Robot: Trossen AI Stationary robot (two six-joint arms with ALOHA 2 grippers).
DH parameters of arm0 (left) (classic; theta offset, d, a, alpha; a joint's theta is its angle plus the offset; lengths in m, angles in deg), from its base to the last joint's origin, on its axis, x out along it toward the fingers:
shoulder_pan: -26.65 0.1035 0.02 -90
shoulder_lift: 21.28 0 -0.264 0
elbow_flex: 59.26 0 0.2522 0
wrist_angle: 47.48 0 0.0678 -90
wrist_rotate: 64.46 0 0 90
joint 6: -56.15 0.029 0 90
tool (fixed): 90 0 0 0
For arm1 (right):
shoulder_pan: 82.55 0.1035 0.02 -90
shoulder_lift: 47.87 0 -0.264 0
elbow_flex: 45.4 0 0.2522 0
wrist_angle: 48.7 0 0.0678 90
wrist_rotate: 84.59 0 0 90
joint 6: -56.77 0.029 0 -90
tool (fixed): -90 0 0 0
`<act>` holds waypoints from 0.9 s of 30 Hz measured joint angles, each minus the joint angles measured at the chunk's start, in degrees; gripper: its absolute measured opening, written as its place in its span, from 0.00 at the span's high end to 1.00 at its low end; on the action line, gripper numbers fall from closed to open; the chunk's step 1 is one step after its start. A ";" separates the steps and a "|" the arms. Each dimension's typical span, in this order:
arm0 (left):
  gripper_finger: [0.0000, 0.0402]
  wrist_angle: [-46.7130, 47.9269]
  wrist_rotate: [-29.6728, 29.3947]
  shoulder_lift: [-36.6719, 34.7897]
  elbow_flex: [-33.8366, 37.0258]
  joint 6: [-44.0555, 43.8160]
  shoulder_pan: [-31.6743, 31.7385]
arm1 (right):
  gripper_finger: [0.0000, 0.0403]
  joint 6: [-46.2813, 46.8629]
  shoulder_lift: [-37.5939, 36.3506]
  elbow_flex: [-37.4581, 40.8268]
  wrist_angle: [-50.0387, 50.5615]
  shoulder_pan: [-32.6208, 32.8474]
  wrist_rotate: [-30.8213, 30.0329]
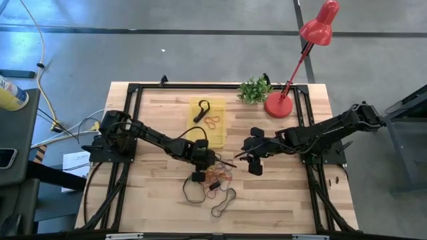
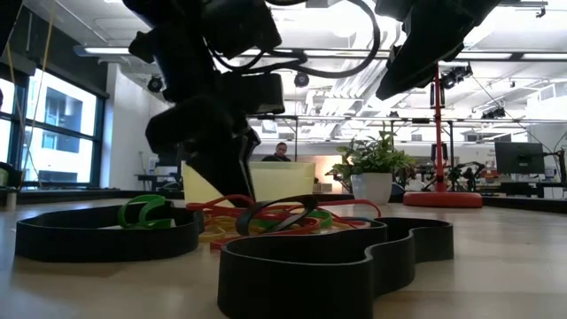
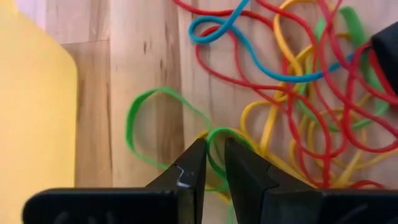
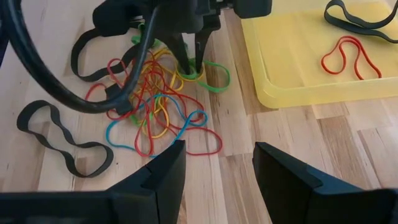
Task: Pick and place rubber bands into bin
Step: Put the green rubber band into the yellow bin
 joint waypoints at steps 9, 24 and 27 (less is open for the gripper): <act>0.98 0.27 -1.08 0.00 -1.11 0.77 0.00 | 0.56 0.00 0.00 -0.01 0.00 0.00 0.00; 0.99 15.08 -1.94 0.00 -16.16 11.59 0.00 | 0.56 0.47 0.00 0.01 0.02 0.00 -0.36; 1.00 20.97 -3.52 0.00 -21.51 16.14 0.00 | 0.56 1.22 0.00 0.00 0.02 -0.01 -0.43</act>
